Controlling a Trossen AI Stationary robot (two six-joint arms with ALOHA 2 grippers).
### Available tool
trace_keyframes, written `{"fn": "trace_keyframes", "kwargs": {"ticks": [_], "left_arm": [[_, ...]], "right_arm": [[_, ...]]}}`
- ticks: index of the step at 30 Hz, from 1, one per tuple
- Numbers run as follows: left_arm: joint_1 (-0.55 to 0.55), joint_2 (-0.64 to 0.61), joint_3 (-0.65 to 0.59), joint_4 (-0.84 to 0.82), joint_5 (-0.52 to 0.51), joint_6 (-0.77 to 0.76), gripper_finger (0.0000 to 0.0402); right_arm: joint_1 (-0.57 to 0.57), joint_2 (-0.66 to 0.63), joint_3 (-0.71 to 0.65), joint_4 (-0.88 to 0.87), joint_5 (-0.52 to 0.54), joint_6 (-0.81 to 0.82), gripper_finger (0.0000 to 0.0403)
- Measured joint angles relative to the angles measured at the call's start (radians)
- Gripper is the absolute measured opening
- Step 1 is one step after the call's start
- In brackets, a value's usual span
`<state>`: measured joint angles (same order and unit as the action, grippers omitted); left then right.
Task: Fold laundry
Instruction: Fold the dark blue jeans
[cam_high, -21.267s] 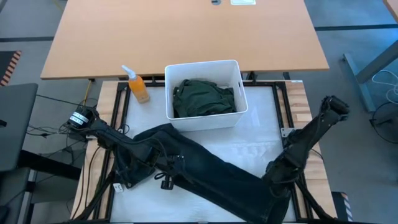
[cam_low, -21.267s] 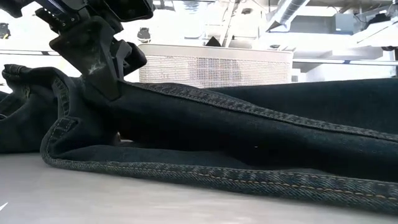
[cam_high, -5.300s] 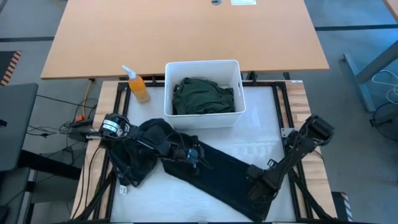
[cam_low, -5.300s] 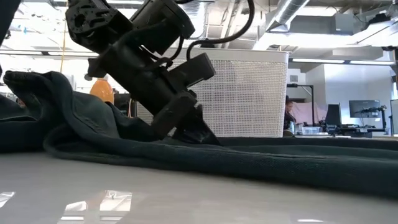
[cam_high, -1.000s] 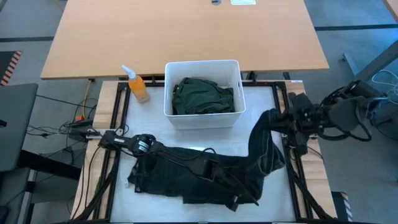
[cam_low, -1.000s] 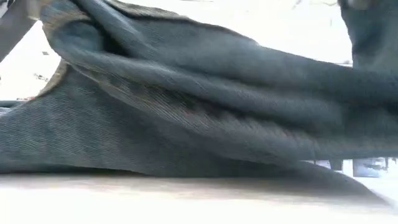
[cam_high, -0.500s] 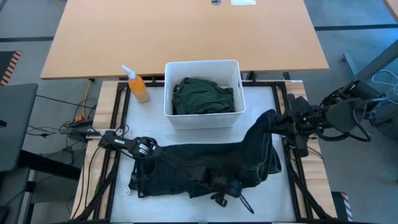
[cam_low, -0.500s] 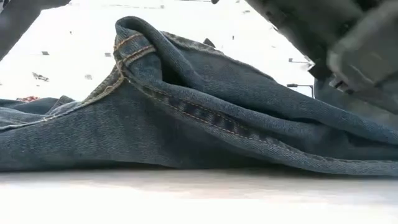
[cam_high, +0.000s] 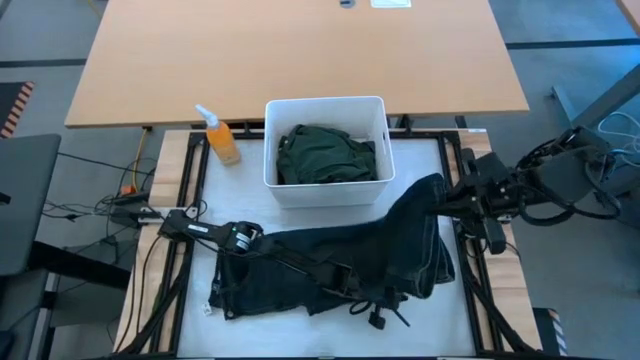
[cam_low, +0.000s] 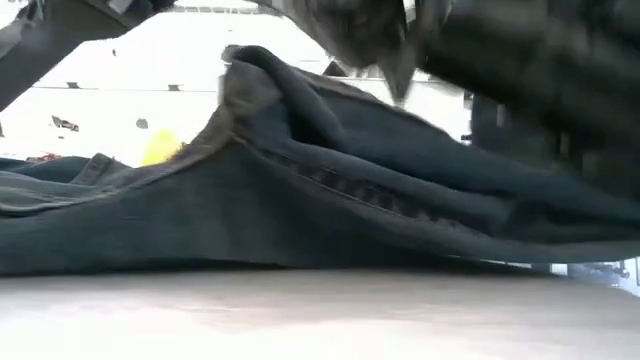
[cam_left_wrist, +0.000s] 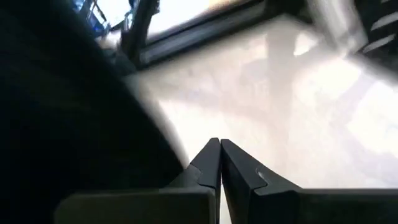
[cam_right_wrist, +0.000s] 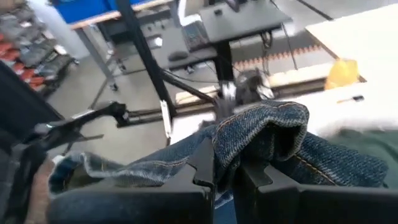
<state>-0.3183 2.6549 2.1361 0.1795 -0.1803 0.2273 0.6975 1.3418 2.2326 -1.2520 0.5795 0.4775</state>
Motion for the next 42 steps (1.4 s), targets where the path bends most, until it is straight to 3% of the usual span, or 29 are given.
{"fn": "trace_keyframes", "kwargs": {"ticks": [4, 9, 12, 14, 21, 25, 28, 30, 33, 35, 39, 42], "left_arm": [[0.012, 0.003, 0.000, 0.117, 0.060, 0.001, 0.0000], [0.018, -0.008, 0.027, 0.258, 0.259, -0.030, 0.0000], [0.012, -0.013, 0.042, 0.159, 0.337, 0.007, 0.0000], [-0.001, -0.043, 0.042, -0.016, 0.347, 0.065, 0.0000], [-0.055, -0.235, 0.044, -0.641, 0.200, 0.187, 0.0000], [-0.095, -0.294, 0.044, -0.853, 0.037, 0.182, 0.0000], [-0.123, -0.319, 0.035, -0.942, -0.161, 0.177, 0.0000], [-0.125, -0.346, 0.010, -0.984, -0.219, 0.148, 0.0000], [-0.101, -0.411, -0.106, -1.004, -0.244, 0.087, 0.0000], [-0.086, -0.475, -0.249, -0.935, -0.265, 0.031, 0.0000], [-0.075, -0.640, -0.586, -0.610, -0.220, -0.071, 0.0000], [-0.088, -0.679, -0.808, -0.360, -0.157, -0.157, 0.0000]], "right_arm": [[-0.001, 0.000, 0.001, 0.017, -0.006, -0.036, 0.0044], [0.000, 0.000, 0.001, 0.013, -0.038, -0.042, 0.0044], [0.001, 0.000, 0.001, 0.009, -0.060, -0.042, 0.0044], [0.003, 0.000, 0.001, 0.009, -0.060, -0.042, 0.0044], [0.000, -0.010, 0.001, -0.007, -0.059, -0.048, 0.0044], [0.000, -0.010, 0.001, -0.005, -0.059, -0.067, 0.0044], [0.000, -0.011, 0.001, -0.002, -0.059, -0.068, 0.0044], [0.000, -0.011, 0.001, 0.001, -0.059, -0.068, 0.0044], [0.002, -0.011, 0.001, -0.002, -0.060, -0.068, 0.0044], [0.002, -0.011, 0.001, -0.007, -0.061, -0.068, 0.0044], [0.002, -0.011, 0.001, -0.010, -0.062, -0.070, 0.0044], [0.002, -0.011, 0.001, -0.012, -0.063, -0.071, 0.0044]]}}
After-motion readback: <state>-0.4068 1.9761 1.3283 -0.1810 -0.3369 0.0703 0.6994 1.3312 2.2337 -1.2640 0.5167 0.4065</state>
